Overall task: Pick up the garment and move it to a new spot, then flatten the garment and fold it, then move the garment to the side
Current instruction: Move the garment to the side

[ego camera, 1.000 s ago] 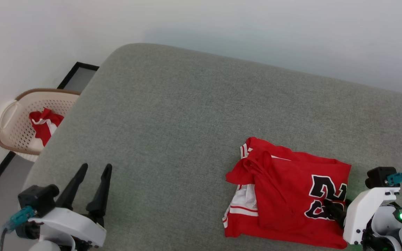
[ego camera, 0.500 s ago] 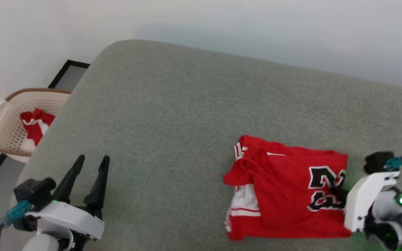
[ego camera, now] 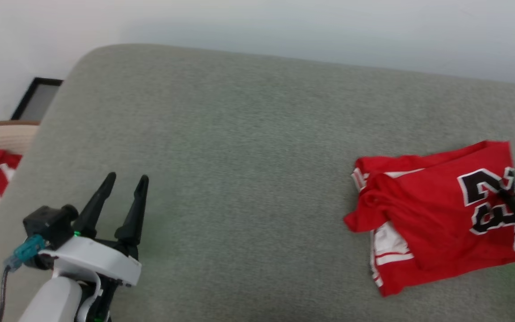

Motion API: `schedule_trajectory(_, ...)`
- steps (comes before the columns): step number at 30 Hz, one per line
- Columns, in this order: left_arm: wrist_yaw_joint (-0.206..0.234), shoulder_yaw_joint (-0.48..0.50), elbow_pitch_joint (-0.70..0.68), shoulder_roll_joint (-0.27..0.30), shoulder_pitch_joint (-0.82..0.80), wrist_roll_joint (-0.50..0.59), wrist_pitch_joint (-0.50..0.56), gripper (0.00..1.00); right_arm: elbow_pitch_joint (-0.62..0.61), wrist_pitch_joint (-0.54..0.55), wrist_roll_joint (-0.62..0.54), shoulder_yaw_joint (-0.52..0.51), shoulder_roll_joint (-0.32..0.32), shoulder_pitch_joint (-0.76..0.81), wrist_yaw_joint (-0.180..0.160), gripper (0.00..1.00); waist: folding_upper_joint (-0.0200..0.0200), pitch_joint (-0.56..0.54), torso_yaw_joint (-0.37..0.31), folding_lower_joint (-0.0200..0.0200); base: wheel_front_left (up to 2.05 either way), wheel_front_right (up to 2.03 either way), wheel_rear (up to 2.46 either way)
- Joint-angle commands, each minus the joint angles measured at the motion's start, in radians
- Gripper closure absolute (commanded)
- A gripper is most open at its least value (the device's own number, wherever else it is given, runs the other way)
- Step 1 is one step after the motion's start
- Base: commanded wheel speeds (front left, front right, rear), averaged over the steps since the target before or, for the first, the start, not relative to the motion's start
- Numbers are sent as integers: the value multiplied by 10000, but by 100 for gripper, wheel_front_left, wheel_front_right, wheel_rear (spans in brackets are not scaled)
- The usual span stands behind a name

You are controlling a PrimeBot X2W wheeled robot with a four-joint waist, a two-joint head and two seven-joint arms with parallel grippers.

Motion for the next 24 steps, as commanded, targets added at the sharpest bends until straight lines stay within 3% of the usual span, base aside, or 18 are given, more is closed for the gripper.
schedule_trajectory(1,-60,-42,-10,-25,-160,69,-25,0,-83,39,-81,-94,-149,-104,-17,100,0,293,-477,0,0,0,0)
schedule_trajectory(12,-67,-587,-160,186,-946,89,-27,0,-271,-243,-366,-564,-1152,-846,-17,100,0,894,-1760,0,0,0,0)
schedule_trajectory(24,-70,-1430,-147,563,-1927,-81,-27,0,956,-1506,-1022,-744,-1925,-2169,-17,100,0,1681,-2849,0,0,0,0)
